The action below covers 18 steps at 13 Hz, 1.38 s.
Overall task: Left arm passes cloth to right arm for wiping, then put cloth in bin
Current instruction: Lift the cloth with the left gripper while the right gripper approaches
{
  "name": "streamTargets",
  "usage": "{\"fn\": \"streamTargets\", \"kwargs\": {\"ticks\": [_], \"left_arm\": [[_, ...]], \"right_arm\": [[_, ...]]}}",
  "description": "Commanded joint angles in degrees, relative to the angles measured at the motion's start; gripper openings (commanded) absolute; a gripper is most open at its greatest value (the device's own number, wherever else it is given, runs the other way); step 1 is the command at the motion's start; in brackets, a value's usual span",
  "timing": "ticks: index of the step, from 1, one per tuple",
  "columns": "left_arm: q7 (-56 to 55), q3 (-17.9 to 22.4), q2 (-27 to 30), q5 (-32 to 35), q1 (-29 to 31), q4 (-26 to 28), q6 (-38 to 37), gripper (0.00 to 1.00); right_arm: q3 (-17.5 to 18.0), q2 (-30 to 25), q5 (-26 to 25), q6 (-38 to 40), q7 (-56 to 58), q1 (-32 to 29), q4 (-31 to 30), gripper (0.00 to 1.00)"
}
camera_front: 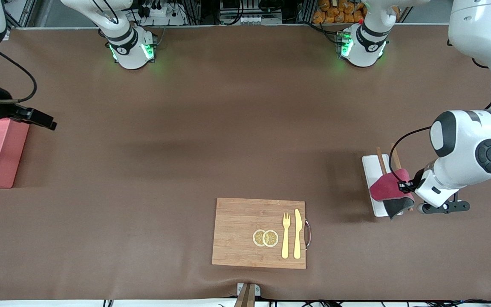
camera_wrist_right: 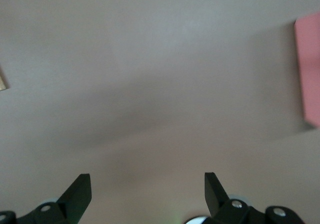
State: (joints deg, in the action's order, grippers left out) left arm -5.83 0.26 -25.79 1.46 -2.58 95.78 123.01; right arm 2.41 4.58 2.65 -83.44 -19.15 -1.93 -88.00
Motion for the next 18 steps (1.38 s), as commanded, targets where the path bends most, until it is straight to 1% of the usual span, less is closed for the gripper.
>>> {"fn": "streamTargets", "kwargs": {"ticks": [1,2,4,6,7,9,11,12,13,14,16,18], "left_arm": [[-1.37,-2.62,3.9,-0.58,-0.23,0.63,-1.97,0.0],[-2.77,-3.85,4.69,-1.19,-0.32,0.2,-2.94,0.0],[-7.68,-7.36,5.14,-2.5,-0.41,-1.81,-5.49,0.0],[-16.1,-11.83,5.23,-3.56,-0.41,-3.75,-7.87,0.0],[-19.54,-14.12,5.14,-4.78,-0.23,-4.2,-7.87,0.0],[-26.39,-16.68,4.88,-8.56,-0.93,-4.81,-7.87,0.0],[-32.03,-19.58,4.44,-9.89,-1.81,-5.34,-7.61,0.0],[-33.88,-20.55,3.74,-10.59,-2.86,-5.69,-7.09,0.0],[-37.03,-20.91,3.21,-11.73,-4.61,-5.96,-6.39,0.0],[-40.89,-20.91,2.68,-12.09,-7.41,-5.96,-4.03,0.0],[-47.23,-21.0,1.11,-12.18,-9.46,-6.05,0.02,0.0],[-54.24,-20.91,-0.22,-12.18,-13.31,-6.31,4.76,0.0]], "right_arm": [[-0.04,0.25,5.32,3.28,-10.08,0.26,0.81,1.0],[-0.04,0.25,7.17,4.33,-13.86,0.87,0.72,1.0],[-0.04,0.95,8.59,5.39,-22.47,3.23,0.64,1.0],[-0.04,2.44,12.53,6.45,-31.78,4.3,0.64,1.0],[-0.04,3.58,15.42,7.06,-36.35,4.39,0.55,1.0],[-0.04,6.21,22.28,7.59,-44.53,4.48,0.55,1.0],[-0.04,9.03,27.12,7.07,-50.34,5.88,0.55,1.0],[-0.04,10.61,28.88,6.37,-53.5,7.1,0.63,1.0],[-0.04,12.01,30.73,4.01,-57.28,7.98,0.64,1.0],[-0.04,13.33,31.96,1.21,-60.62,9.38,0.55,1.0],[-0.04,16.41,34.42,-3.89,-64.42,12.28,0.46,1.0],[-0.04,19.57,38.89,-9.43,-67.58,14.14,0.37,1.0]]}}
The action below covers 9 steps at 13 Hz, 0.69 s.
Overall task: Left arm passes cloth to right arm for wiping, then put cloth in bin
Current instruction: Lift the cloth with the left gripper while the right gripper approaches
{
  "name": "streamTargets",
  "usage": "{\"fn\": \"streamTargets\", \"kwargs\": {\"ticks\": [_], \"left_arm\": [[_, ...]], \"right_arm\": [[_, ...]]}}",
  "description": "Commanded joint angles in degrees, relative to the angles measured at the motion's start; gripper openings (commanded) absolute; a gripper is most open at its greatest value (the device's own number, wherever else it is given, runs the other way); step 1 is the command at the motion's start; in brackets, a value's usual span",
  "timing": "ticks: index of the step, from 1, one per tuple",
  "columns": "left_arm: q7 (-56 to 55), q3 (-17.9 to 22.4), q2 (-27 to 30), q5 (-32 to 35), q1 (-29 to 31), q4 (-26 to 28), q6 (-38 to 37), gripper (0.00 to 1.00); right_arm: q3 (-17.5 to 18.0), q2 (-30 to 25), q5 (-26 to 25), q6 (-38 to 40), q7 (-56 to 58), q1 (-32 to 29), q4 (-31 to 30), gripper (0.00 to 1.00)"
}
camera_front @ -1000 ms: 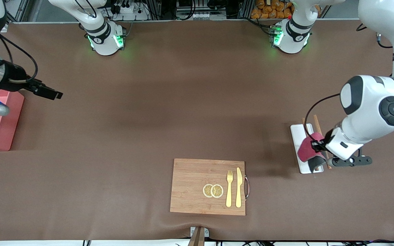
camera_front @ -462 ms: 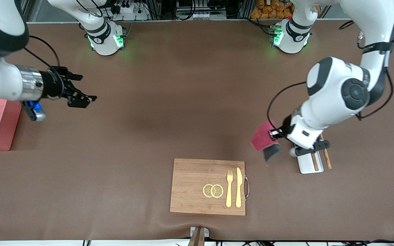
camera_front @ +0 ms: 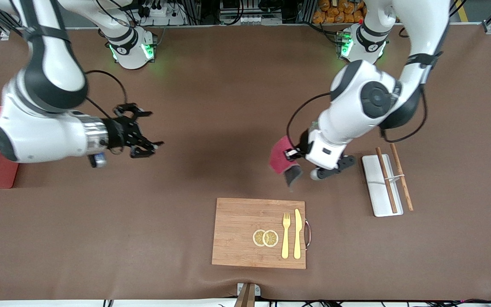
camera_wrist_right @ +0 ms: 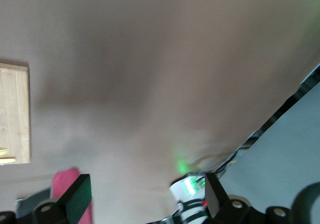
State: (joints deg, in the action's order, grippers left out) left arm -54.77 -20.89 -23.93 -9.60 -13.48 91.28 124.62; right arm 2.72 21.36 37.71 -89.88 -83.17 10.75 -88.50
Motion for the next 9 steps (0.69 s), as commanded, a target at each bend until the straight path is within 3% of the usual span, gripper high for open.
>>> {"fn": "streamTargets", "kwargs": {"ticks": [1,6,9], "left_arm": [[-9.53,0.23,-2.69,-1.03,-3.82,-1.81,6.22,0.0],[-24.65,0.32,-8.22,-0.95,-8.74,-7.59,12.13,0.0],[-30.91,0.76,-10.52,-0.86,-11.21,-11.38,13.01,0.0]], "right_arm": [[-0.35,4.11,5.6,-5.11,-3.75,2.34,0.7,1.0],[-0.35,7.28,7.55,-16.96,-3.75,7.7,-1.85,1.0],[-0.35,9.66,9.66,-20.15,-1.13,9.19,-1.77,1.0]]}}
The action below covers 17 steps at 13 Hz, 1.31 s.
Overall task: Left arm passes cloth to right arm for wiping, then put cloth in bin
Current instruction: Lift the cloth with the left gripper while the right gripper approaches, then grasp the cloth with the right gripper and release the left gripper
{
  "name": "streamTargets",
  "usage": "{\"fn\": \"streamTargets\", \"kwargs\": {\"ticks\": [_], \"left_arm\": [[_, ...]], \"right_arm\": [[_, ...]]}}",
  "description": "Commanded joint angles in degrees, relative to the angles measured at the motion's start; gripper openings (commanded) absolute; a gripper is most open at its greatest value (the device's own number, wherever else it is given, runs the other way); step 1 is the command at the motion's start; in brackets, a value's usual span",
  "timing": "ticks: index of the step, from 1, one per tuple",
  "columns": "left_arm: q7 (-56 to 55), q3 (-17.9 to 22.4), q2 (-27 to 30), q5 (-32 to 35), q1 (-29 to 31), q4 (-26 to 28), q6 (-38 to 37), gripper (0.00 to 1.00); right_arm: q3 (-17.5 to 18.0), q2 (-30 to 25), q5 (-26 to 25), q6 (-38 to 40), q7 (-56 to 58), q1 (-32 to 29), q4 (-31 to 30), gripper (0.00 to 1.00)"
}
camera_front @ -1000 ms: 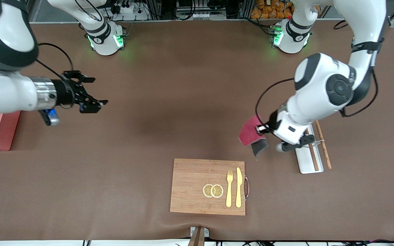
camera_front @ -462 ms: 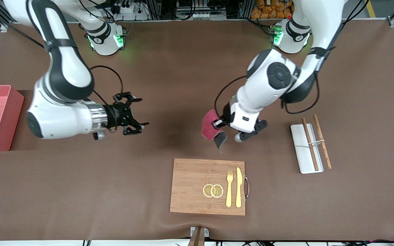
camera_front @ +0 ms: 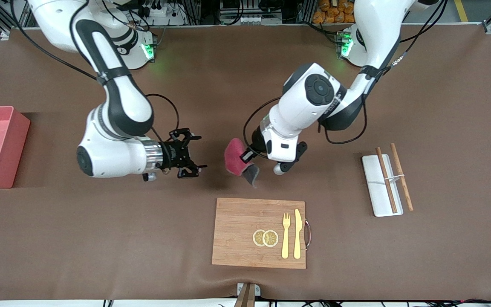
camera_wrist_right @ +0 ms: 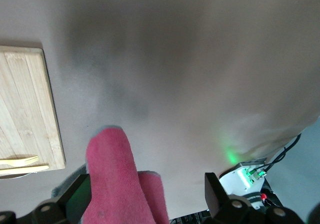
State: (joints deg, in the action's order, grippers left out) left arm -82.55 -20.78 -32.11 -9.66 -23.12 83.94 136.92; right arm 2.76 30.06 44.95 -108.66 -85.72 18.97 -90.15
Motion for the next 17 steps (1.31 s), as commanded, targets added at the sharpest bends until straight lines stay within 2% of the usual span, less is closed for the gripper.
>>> {"fn": "streamTargets", "kwargs": {"ticks": [1,2,3,4,5,6,7,11,13,14,15,16,17], "left_arm": [[-4.8,0.66,-2.52,-0.8,-2.27,-4.13,2.02,0.0],[-6.12,0.66,-2.78,-0.8,-2.63,-4.22,3.42,0.0],[-7.26,0.74,-3.22,-0.8,-3.5,-4.31,4.83,0.0],[-8.14,0.74,-3.49,-0.8,-4.12,-4.4,6.06,0.0],[-8.5,0.74,-3.58,-0.8,-4.21,-4.4,6.77,0.0],[-8.5,0.83,-3.84,-0.8,-4.22,-4.48,6.78,0.0],[-8.5,0.83,-3.93,-0.8,-4.3,-4.49,6.86,0.0],[-8.33,1.27,-3.41,-0.28,-4.13,-4.49,6.78,0.0],[-8.24,1.53,-2.79,0.86,-3.87,-4.49,5.99,0.0],[-8.15,1.45,-2.44,1.65,-3.34,-4.49,4.42,0.17],[-7.89,1.53,-2.09,2.96,-3.16,-4.49,2.23,0.69],[-7.71,1.88,-1.13,5.24,-3.07,-4.49,0.73,1.0],[-7.63,1.89,-0.07,7.78,-2.46,-4.49,-1.55,1.0]], "right_arm": [[-0.39,1.22,4.42,-2.51,2.04,1.76,-0.12,1.0],[-0.39,1.23,5.57,-3.57,2.22,2.29,-0.12,1.0],[-0.39,1.23,5.67,-4.1,2.4,2.38,-0.03,0.92],[-0.39,1.23,6.02,-4.46,3.44,2.38,-0.03,0.76],[-0.39,1.23,6.63,-4.37,5.37,2.47,0.06,0.37],[-0.39,1.14,7.42,-4.37,6.0,2.91,0.15,0.03],[-0.47,1.14,7.34,-4.46,6.0,3.35,0.23,0.0],[-0.74,1.23,6.55,-3.93,11.7,2.38,-0.11,0.0],[-0.91,1.14,2.8,-3.84,16.09,1.6,-0.2,0.0],[-0.91,1.14,0.08,-3.84,17.24,1.16,-0.2,0.0],[-0.91,1.14,-2.39,-3.84,18.91,0.89,-0.2,0.0],[-0.91,1.14,-3.8,-3.84,20.93,0.45,-0.2,0.0],[-0.91,1.14,-4.69,-3.76,24.08,-0.25,-0.2,0.0]]}}
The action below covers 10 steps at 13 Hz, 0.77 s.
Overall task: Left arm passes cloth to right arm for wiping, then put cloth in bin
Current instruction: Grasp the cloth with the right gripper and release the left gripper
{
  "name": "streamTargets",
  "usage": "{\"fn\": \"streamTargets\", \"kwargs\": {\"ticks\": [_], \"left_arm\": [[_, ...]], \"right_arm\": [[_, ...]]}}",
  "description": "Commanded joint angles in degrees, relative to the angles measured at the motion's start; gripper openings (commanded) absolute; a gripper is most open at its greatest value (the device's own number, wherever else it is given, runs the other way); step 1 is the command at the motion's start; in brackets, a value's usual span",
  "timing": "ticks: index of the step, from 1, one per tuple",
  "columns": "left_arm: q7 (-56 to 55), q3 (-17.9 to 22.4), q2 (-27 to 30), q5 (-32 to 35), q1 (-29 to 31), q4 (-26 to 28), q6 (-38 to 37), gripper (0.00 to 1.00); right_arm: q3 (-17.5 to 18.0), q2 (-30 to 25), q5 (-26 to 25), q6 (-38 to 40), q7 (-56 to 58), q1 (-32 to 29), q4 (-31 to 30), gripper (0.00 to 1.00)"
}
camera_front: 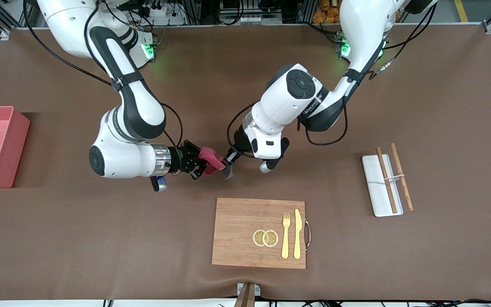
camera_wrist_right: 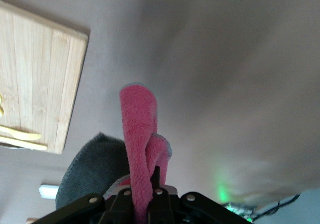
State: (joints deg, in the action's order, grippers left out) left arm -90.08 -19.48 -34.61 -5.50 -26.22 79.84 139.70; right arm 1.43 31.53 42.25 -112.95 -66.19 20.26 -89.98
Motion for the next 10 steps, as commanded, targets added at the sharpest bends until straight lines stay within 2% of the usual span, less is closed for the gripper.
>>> {"fn": "streamTargets", "kwargs": {"ticks": [1,3,6,8,10], "left_arm": [[-0.01,0.49,3.49,5.83,1.86,-0.39,-6.96,1.0],[1.47,0.49,7.0,8.48,4.06,-0.04,-13.89,1.0],[16.63,0.49,12.18,8.58,9.32,0.14,-25.84,1.0],[27.36,0.49,15.0,8.58,13.54,0.22,-32.88,1.0],[34.41,0.4,17.72,8.58,17.41,0.23,-38.7,1.0]], "right_arm": [[0.41,-0.32,-2.78,0.71,7.62,-2.06,-0.46,0.0],[0.41,-0.24,-5.84,-0.07,13.16,-2.59,-1.59,0.0],[0.32,-0.15,-8.4,-11.9,27.11,-2.68,-9.84,0.0],[-1.16,0.2,-10.51,-17.54,36.18,-3.47,-13.01,0.0],[-3.53,0.38,-14.54,-19.06,44.96,-5.65,-14.26,0.0]]}}
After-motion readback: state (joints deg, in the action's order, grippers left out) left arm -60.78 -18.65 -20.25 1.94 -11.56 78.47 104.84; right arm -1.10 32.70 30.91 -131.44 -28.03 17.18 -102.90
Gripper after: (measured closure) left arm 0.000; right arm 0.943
